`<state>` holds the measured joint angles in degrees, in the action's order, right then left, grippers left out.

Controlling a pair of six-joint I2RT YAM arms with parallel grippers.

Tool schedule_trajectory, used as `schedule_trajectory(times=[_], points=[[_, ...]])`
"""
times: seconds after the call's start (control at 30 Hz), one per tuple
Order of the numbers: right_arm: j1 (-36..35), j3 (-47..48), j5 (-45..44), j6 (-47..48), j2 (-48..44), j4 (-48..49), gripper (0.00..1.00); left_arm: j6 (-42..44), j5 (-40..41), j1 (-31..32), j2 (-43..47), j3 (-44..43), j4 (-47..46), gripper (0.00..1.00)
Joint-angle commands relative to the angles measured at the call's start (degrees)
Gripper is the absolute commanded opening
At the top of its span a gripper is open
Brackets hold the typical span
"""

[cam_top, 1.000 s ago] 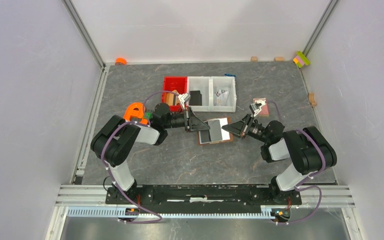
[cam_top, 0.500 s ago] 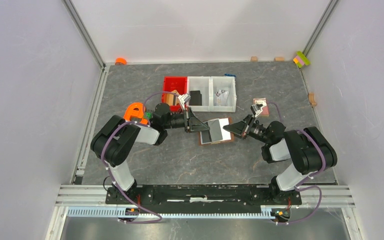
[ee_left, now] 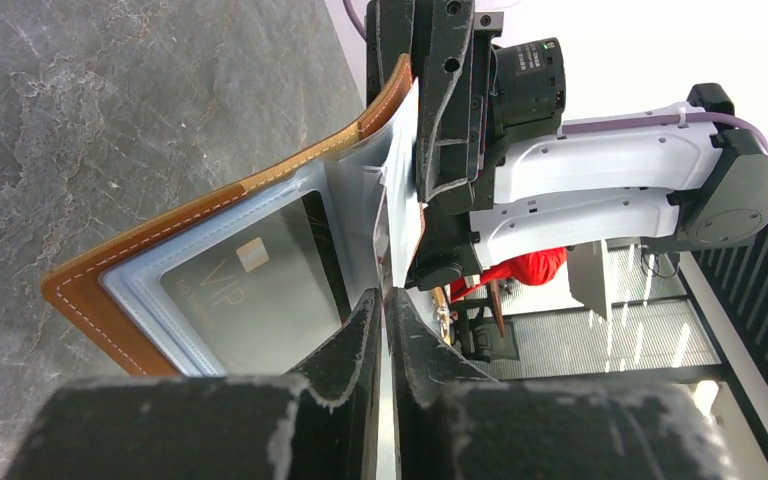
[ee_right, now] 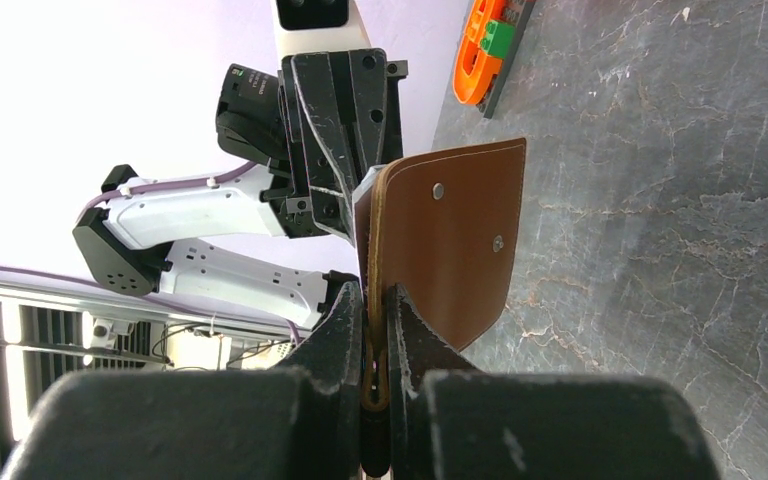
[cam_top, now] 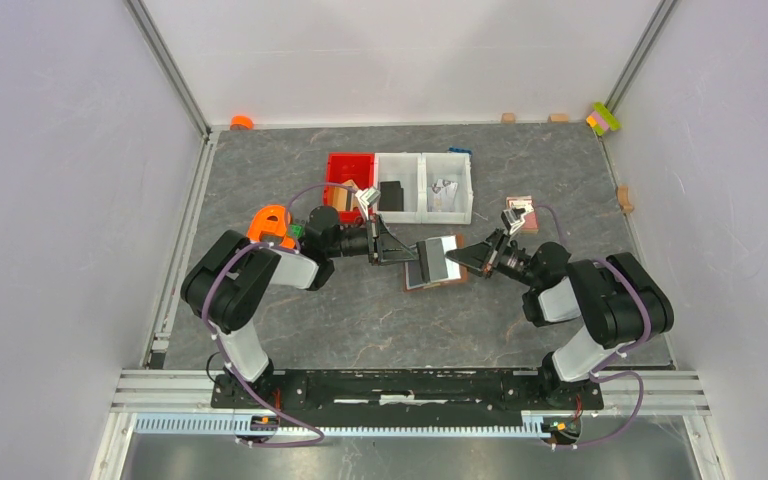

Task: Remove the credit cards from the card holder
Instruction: Remove the credit card from the card holder.

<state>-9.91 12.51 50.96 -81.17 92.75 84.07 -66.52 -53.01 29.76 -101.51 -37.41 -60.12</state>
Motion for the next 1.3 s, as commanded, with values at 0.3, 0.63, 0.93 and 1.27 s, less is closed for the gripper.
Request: schedule_trajectory(times=[0.3,0.63,0.93,1.27], points=[[-2.1,1.4,-0.2,0.9,1.3,11.9,0.0,-0.3,-1.5,2.0,-2.8,-1.8,-4.3,0.27],[-3.0,1.9,-0.2,2.4,1.6,9.8,0.1,-0.8,-1.6,2.6,-3.6,-2.5,-4.7,0.18],[-3.7,2.7,-0.3,8.7,-1.2,1.4,0.34,-0.1,-1.7,2.4,-2.9,-2.5,-3.5,0.02],[-6.1,7.8,-1.5,26.4,-6.4,-25.1,0.28,0.6,-1.9,2.4,-2.3,-2.6,-2.2,0.02]])
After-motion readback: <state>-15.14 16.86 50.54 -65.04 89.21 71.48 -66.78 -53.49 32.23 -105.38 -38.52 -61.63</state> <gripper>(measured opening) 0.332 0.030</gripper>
